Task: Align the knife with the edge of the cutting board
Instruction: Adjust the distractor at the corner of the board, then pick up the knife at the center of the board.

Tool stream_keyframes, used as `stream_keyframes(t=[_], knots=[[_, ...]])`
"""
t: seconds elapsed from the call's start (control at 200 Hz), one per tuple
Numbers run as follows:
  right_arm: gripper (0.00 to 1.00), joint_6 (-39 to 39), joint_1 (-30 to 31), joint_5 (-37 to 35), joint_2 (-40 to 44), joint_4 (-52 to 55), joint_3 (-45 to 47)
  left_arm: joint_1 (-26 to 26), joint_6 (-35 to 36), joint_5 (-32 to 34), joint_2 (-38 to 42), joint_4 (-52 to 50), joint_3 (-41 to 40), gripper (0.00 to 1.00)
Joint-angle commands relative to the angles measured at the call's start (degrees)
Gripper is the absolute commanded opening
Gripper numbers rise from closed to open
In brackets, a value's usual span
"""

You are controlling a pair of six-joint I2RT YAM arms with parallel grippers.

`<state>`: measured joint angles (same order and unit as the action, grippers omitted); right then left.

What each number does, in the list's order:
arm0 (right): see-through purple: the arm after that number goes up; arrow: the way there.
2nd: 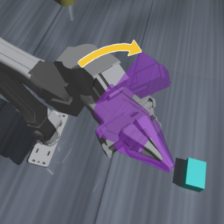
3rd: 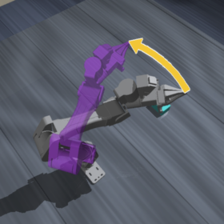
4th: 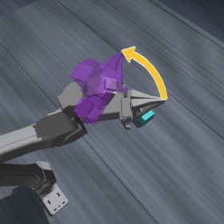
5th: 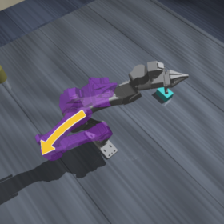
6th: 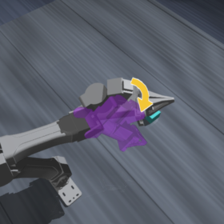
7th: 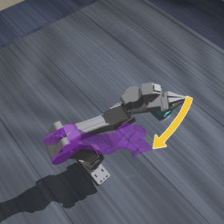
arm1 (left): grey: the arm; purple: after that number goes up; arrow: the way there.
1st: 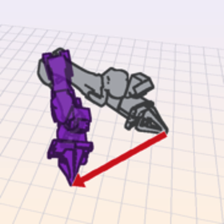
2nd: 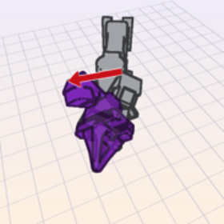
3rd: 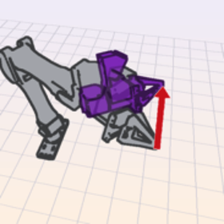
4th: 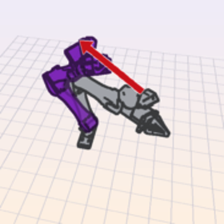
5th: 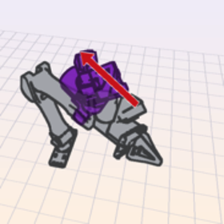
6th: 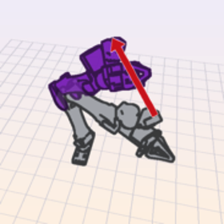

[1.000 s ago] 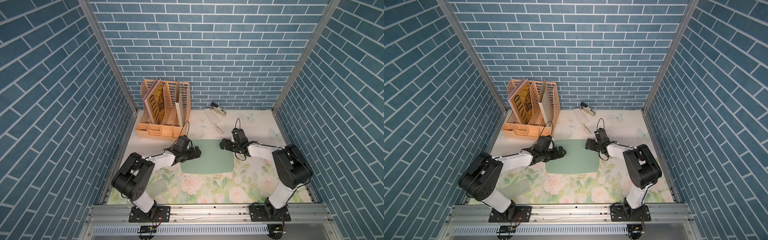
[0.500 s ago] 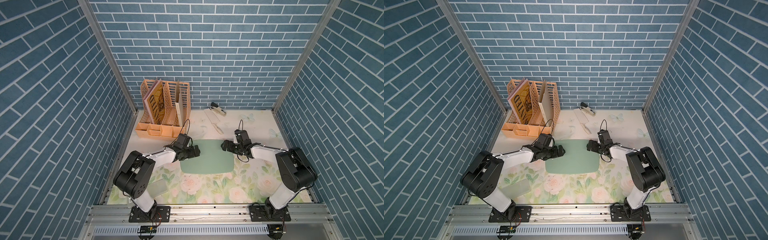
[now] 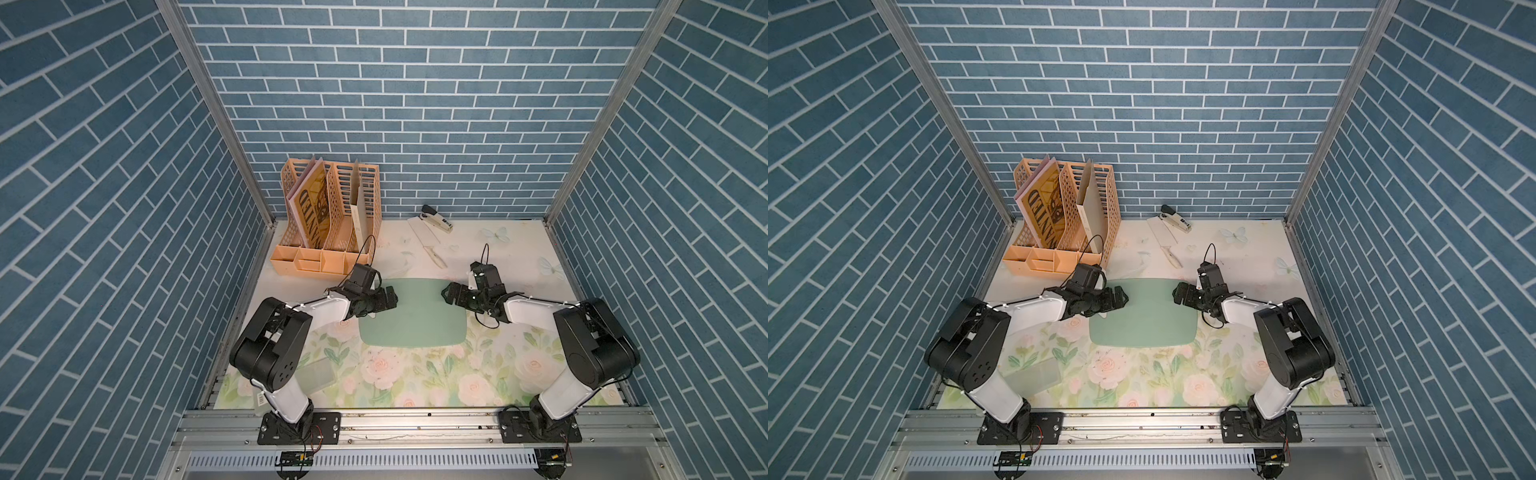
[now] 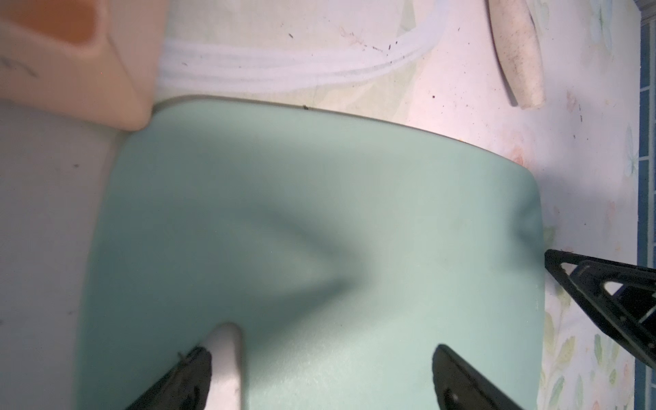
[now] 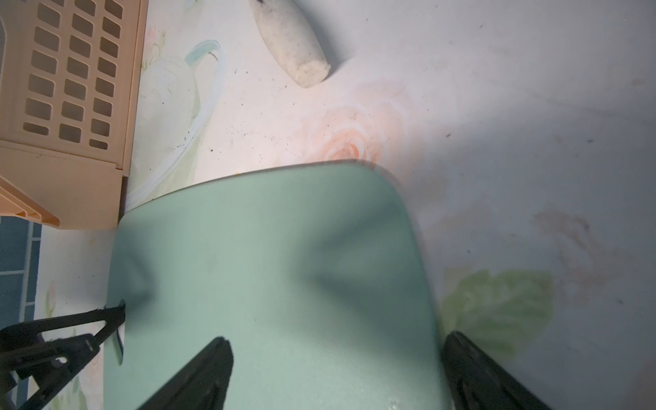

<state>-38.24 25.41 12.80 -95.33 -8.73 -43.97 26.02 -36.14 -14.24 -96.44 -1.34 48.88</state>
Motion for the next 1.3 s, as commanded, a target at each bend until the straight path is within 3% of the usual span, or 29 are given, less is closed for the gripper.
stream_keyframes(t=[0.0, 0.23, 0.405, 0.56, 0.76, 1.01, 1.205, 1.295], knots=[[0.96, -3.4, 0.6, 1.7, -1.3, 5.7, 2.1, -1.1, 1.0, 0.6, -0.9, -2.0, -1.5, 0.99], [0.98, -2.9, 0.6, -0.4, -1.3, 7.0, 1.1, -1.2, 1.1, -3.8, 1.6, -1.6, -0.2, 1.0], [0.99, 0.1, -0.5, -4.8, 0.5, 12.8, -4.6, -2.1, 2.1, -6.8, 10.4, -4.8, 2.9, 1.0], [0.97, 6.1, -1.8, -6.6, 5.9, 18.6, -13.6, -10.0, 3.9, -8.2, 20.6, -12.2, 9.2, 1.0], [0.96, 13.9, -2.3, -11.4, 6.5, 23.5, -21.8, -19.1, 8.7, -8.2, 24.2, -21.3, 11.2, 1.0], [0.93, 19.9, -2.5, -8.8, -1.0, 28.6, -32.0, -23.0, 12.9, -4.3, 27.8, -27.4, 7.8, 1.0], [0.83, 24.9, -2.3, -7.3, -16.9, 41.9, -51.1, -23.1, 16.4, -1.1, 31.8, -30.6, 5.6, 1.0], [0.78, 26.6, -2.0, -9.9, -25.6, 48.8, -61.8, -23.2, 17.1, 0.6, 33.4, -31.2, 4.7, 1.0]])
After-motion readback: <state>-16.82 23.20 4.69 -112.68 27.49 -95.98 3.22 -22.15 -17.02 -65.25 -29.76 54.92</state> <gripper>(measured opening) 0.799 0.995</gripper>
